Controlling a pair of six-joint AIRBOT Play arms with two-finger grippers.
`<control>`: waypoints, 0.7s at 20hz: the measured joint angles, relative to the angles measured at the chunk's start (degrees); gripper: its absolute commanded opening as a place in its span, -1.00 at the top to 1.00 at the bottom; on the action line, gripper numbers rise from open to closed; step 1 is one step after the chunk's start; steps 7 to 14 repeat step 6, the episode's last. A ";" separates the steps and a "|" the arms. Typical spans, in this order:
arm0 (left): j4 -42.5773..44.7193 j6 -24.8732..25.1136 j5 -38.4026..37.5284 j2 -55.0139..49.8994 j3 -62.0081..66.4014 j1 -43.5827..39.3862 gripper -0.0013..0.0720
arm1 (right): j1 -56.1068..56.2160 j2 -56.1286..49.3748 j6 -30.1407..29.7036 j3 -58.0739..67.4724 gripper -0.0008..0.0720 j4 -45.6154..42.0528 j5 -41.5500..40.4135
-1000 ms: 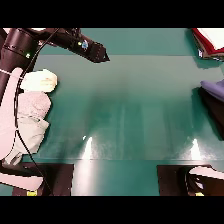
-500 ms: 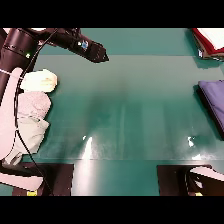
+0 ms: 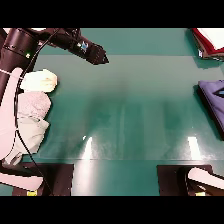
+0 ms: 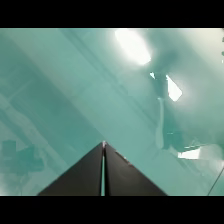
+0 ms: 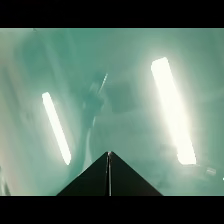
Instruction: Fold the shirts.
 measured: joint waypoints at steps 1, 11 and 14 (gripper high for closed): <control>-0.02 -0.02 0.13 0.00 0.00 0.00 0.90 | 2.69 0.00 0.00 0.00 0.93 0.15 -0.52; -0.07 -0.09 0.28 0.00 0.00 0.00 0.90 | 11.80 0.00 -0.04 -0.09 0.93 0.46 -2.23; -0.07 -0.09 0.28 0.00 0.00 0.00 0.90 | 11.80 0.00 -0.04 -0.09 0.93 0.46 -2.23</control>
